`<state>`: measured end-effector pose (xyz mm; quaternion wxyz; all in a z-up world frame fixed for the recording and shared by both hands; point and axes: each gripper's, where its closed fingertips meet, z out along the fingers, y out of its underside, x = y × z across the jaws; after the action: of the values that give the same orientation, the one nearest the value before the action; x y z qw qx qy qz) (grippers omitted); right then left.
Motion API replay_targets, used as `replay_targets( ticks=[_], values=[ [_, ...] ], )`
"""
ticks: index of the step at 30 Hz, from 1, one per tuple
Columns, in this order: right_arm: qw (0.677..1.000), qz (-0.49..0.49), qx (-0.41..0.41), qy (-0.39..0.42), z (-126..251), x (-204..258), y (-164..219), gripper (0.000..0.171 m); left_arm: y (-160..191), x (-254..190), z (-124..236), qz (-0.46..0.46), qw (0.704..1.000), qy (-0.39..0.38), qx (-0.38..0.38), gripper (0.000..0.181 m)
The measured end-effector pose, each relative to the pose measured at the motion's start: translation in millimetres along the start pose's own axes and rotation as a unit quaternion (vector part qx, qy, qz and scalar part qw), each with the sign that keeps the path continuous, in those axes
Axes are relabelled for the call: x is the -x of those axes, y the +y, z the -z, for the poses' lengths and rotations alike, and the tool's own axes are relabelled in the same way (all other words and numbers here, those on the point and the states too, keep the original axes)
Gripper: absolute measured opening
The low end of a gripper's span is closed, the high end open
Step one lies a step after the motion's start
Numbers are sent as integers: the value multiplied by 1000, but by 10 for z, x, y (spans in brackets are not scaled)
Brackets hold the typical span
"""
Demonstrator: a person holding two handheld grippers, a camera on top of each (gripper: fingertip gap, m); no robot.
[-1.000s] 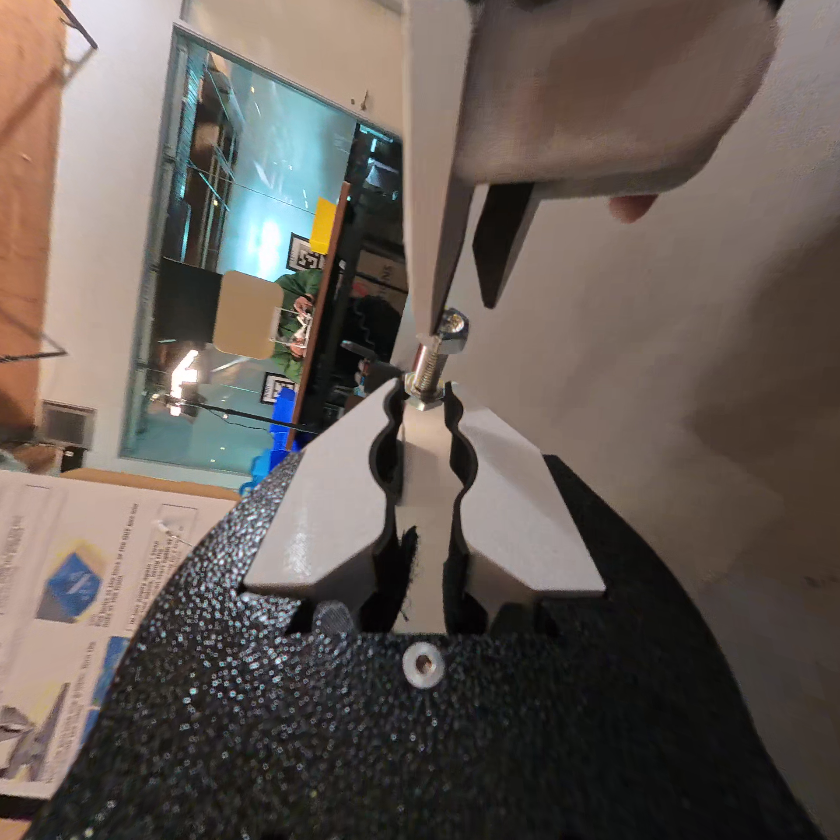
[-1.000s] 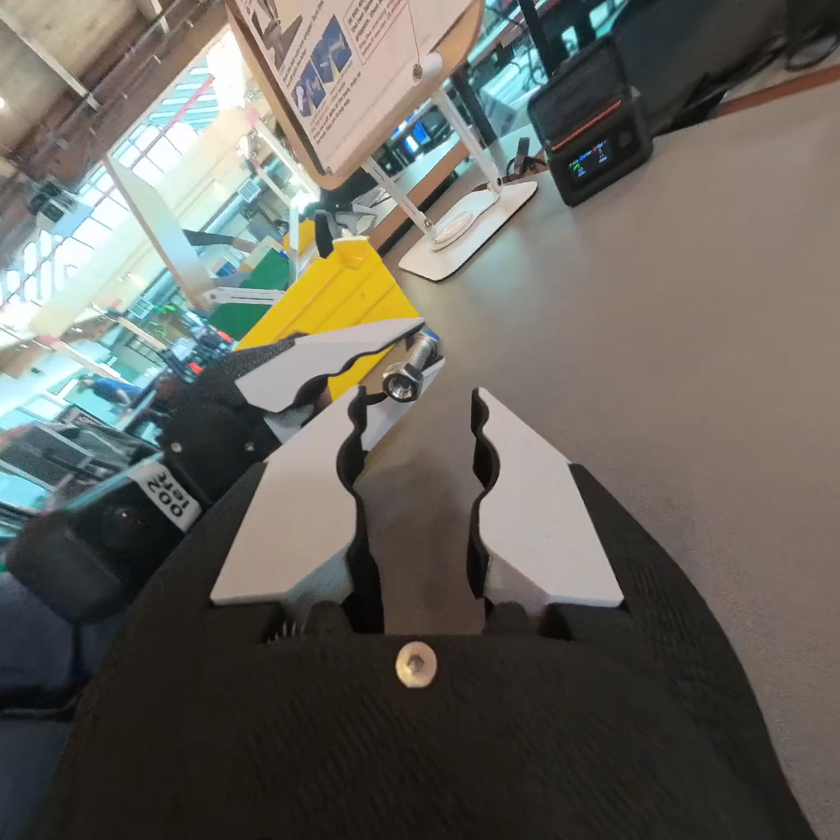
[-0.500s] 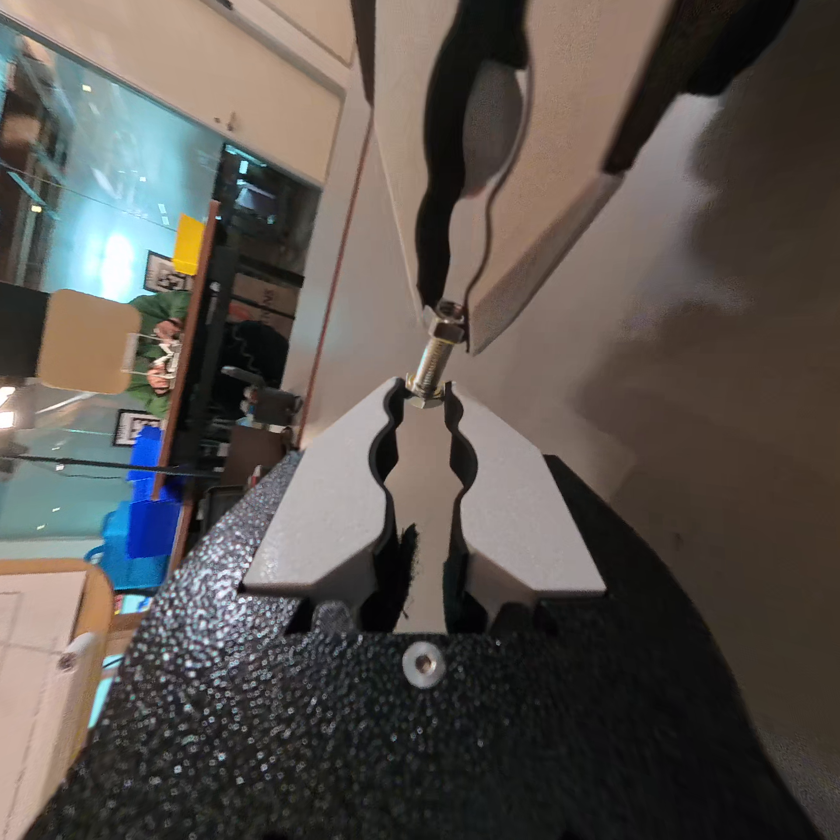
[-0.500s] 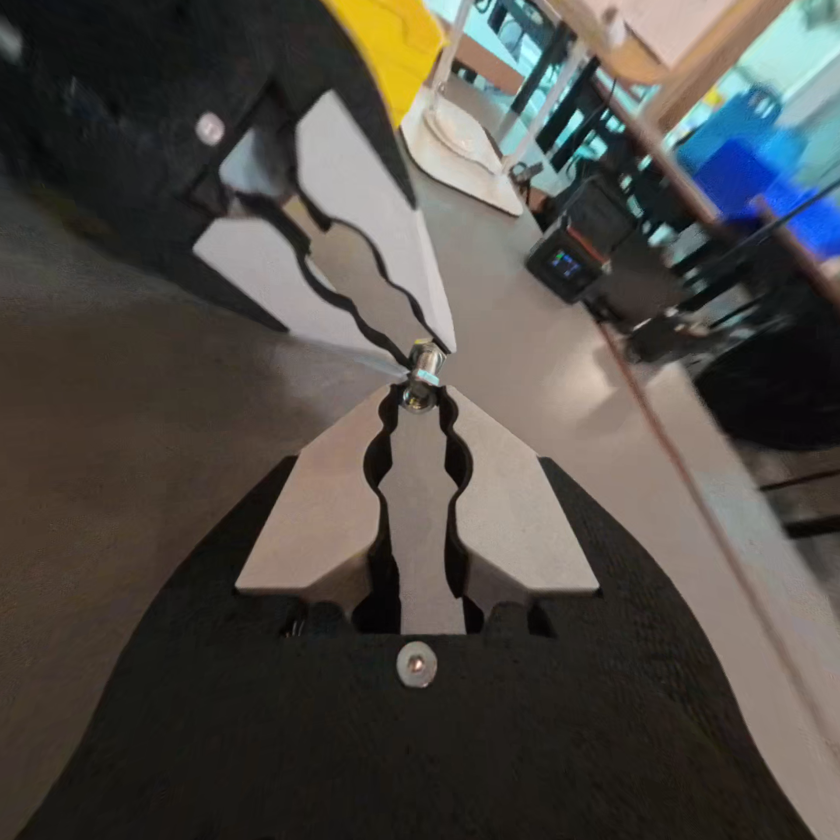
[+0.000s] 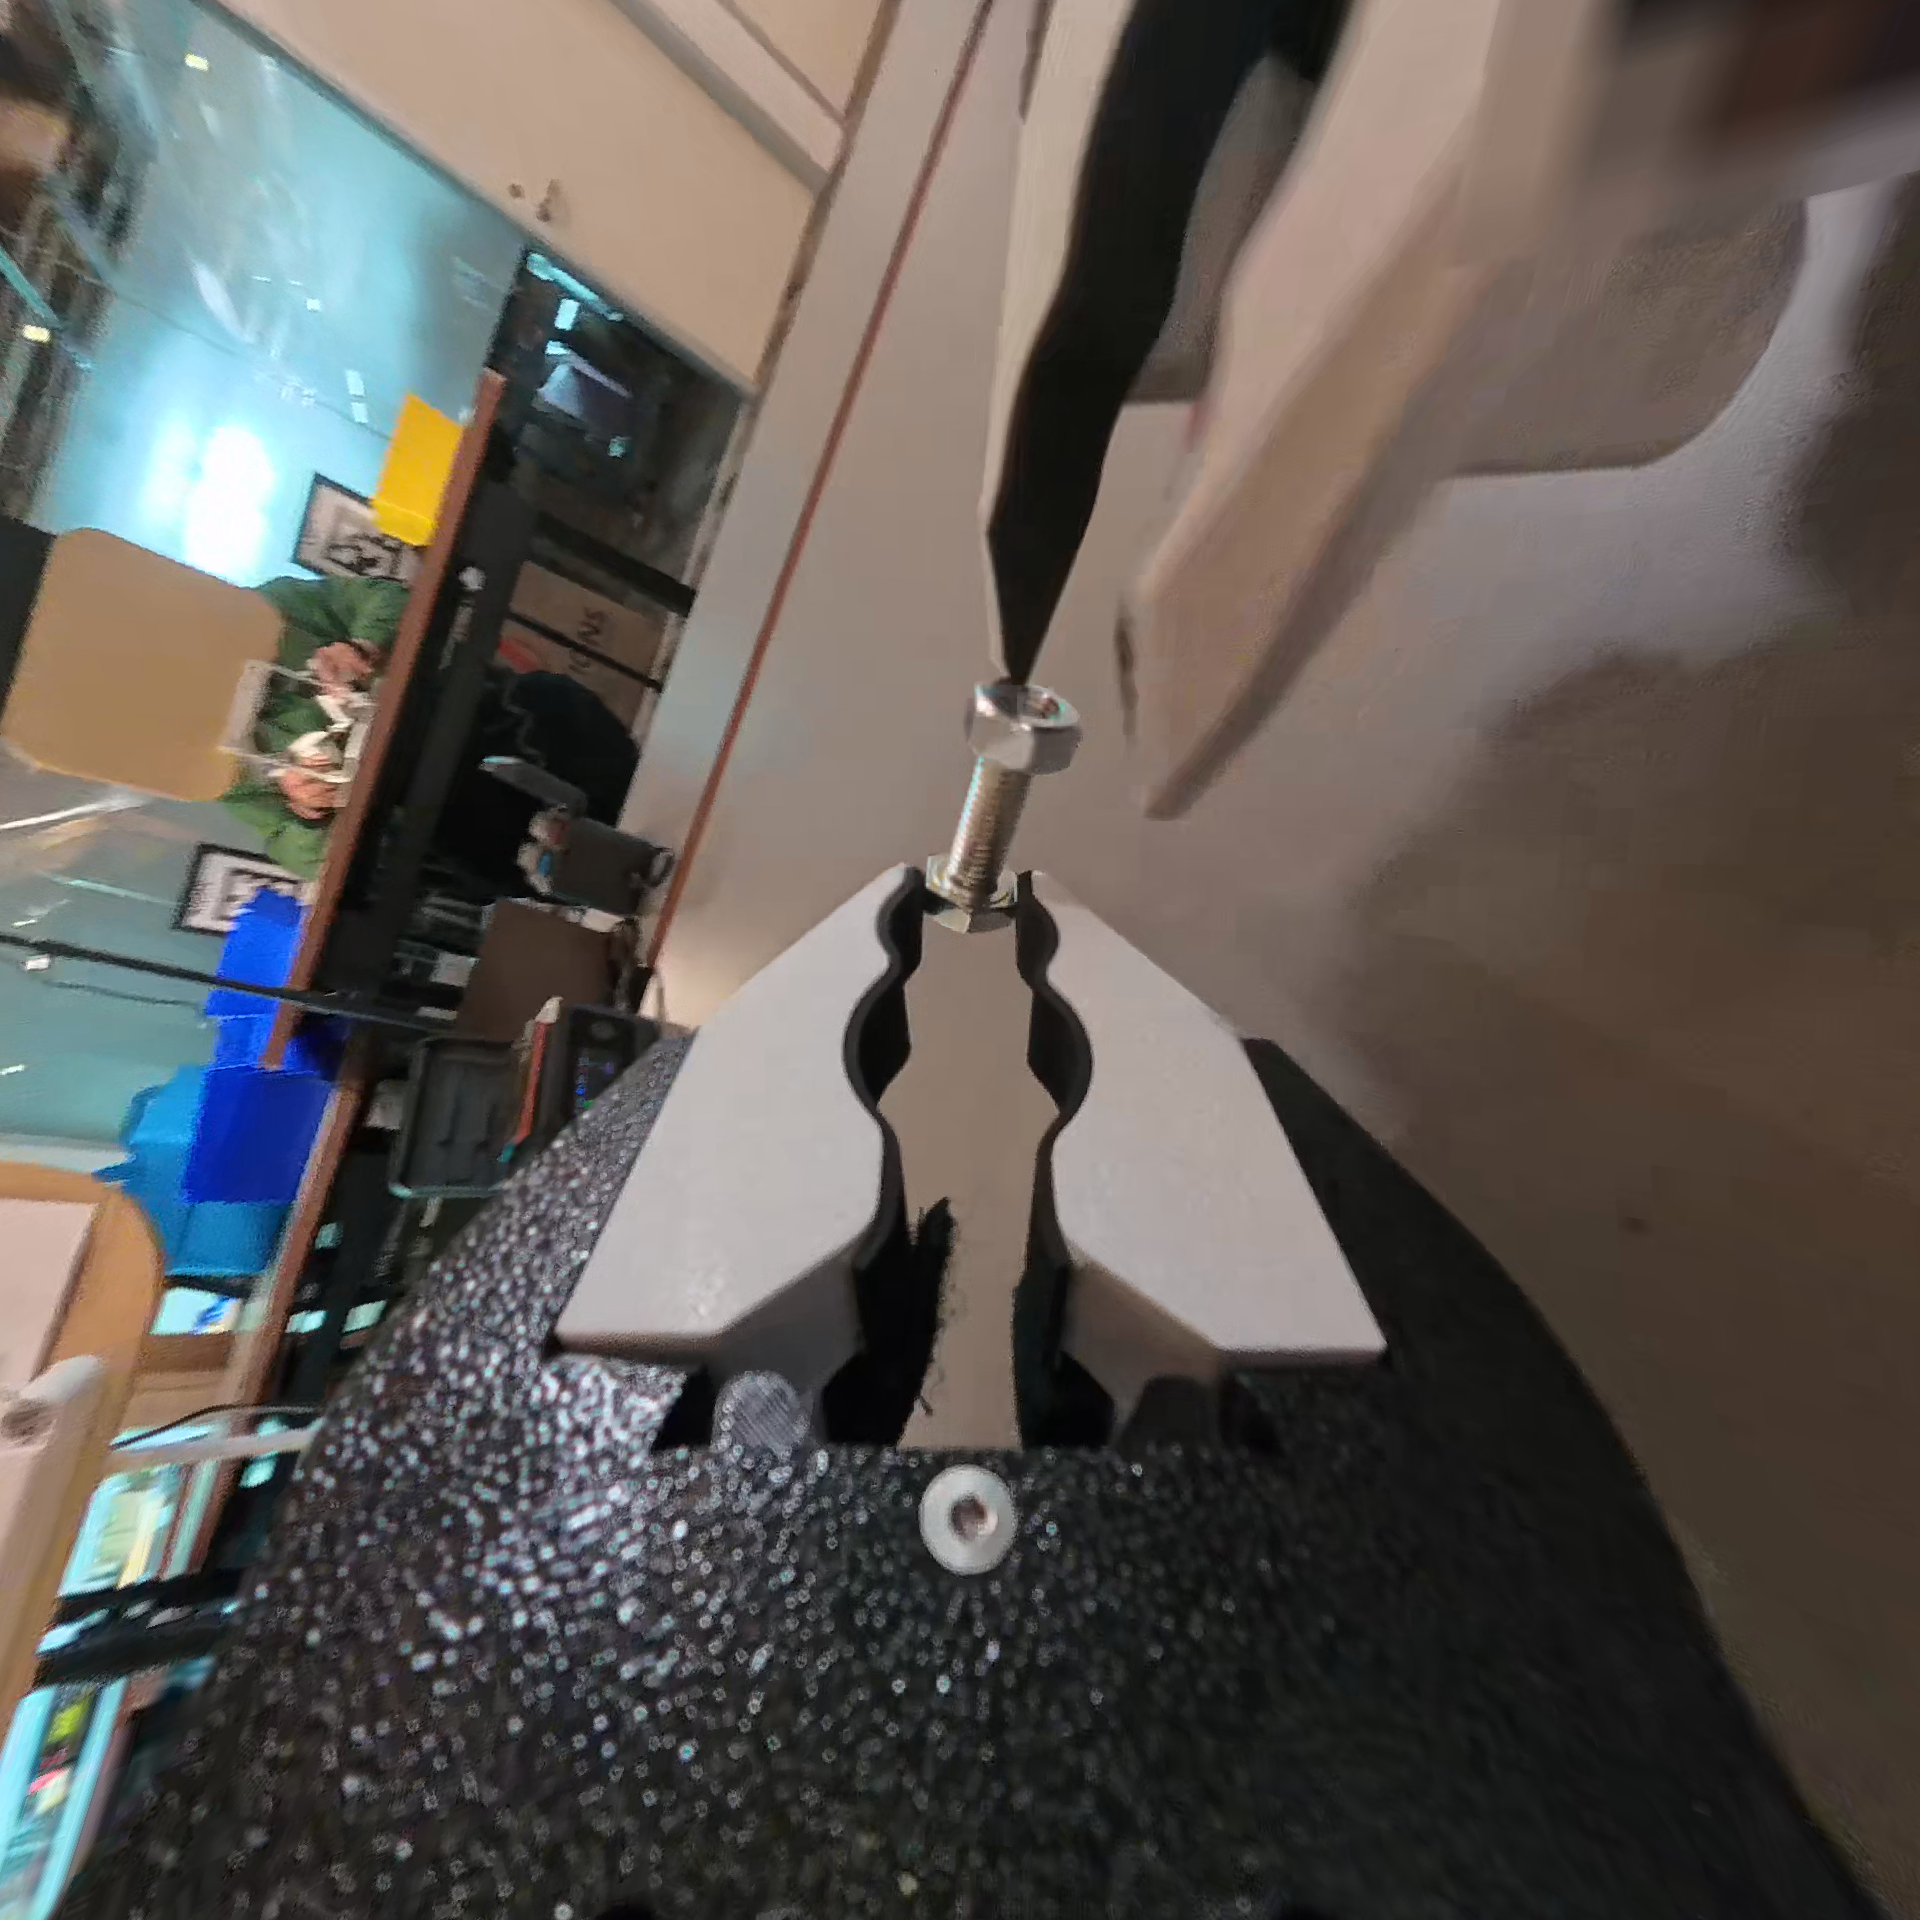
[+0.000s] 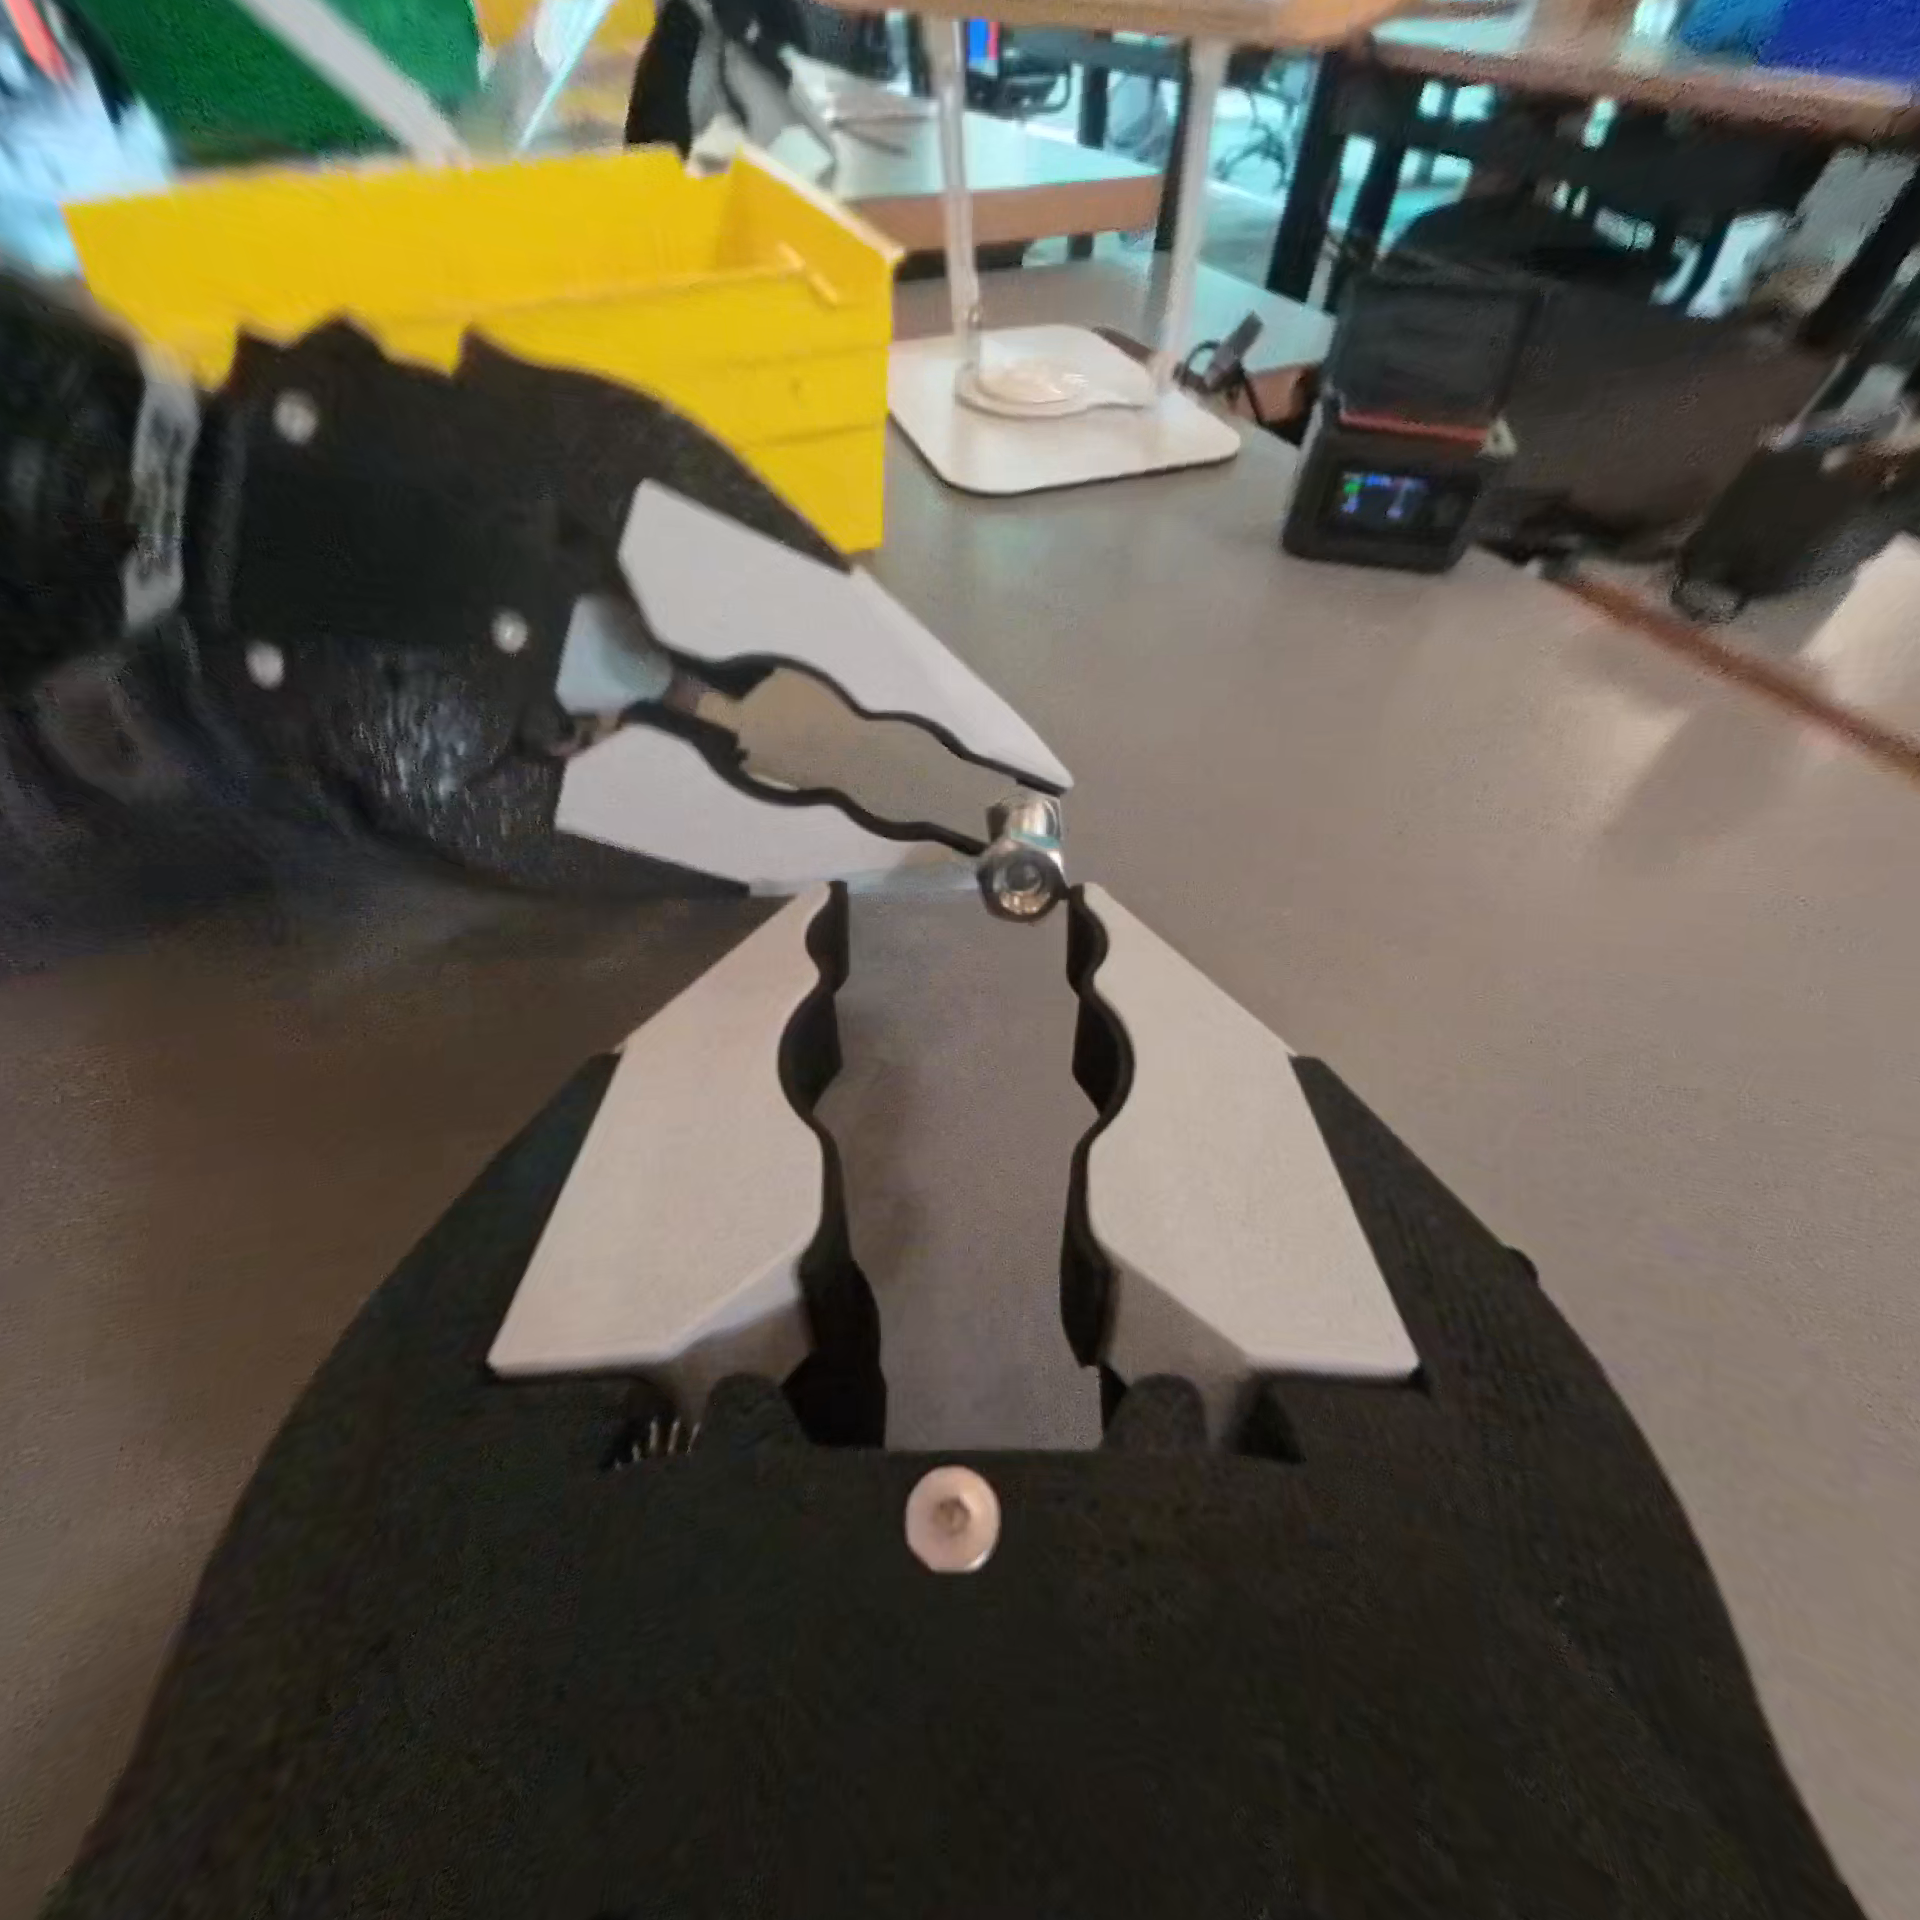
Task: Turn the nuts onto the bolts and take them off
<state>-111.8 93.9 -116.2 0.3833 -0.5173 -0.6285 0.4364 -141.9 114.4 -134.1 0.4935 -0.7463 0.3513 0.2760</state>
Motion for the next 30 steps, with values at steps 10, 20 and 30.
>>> replay_targets(
  ticks=[10,20,30],
  values=[
    [951,-295,-33,-84,20,-115,-33,17,-195,0,32,-78,996,-48,-12,15],
    [820,557,77,102,57,-10,159,16,-139,-295,123,34,988,134,-63,15],
    [754,640,43,142,83,84,23,16,-202,-241,329,231,930,258,-126,15]
  ],
)
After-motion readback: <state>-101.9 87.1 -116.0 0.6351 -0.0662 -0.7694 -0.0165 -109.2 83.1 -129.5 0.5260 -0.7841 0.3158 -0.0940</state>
